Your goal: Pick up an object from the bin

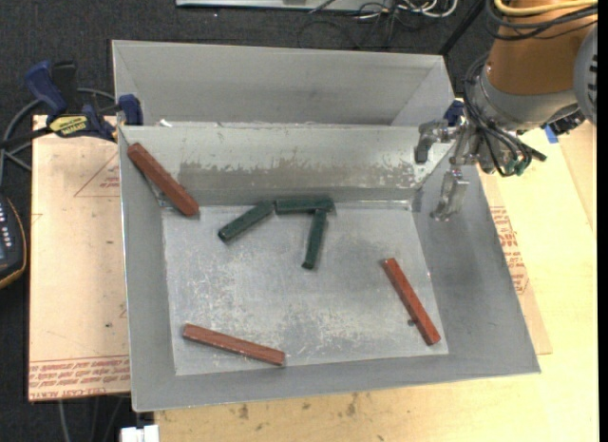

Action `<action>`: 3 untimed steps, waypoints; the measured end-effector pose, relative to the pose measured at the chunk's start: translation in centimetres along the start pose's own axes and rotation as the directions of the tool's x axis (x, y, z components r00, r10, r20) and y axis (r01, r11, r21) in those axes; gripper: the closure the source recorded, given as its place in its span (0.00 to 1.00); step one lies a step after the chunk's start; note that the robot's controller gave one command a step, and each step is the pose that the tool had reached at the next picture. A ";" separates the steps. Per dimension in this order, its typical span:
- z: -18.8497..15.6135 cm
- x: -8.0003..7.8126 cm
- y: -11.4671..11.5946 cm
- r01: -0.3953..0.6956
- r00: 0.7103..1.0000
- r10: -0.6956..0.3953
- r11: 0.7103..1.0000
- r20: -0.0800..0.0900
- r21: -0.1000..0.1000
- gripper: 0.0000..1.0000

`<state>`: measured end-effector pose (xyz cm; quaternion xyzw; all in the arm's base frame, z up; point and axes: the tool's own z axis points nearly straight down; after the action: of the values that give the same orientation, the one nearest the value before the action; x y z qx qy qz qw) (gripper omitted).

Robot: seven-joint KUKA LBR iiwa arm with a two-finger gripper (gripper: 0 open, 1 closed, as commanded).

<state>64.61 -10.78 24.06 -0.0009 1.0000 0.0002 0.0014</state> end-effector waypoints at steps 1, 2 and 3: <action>13.4 8.9 -1.4 -0.106 0.994 0.106 0.994 -0.012 -0.001 0.00; 16.2 7.1 5.6 -0.199 0.980 0.199 0.980 -0.004 -0.004 0.00; 14.9 1.1 14.3 -0.188 0.982 0.188 0.982 0.002 -0.005 0.00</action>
Offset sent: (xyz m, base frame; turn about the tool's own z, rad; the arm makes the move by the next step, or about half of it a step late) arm -0.0847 -0.0148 -0.1293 0.1053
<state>63.55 3.53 9.20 0.0933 0.9956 0.0029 0.0025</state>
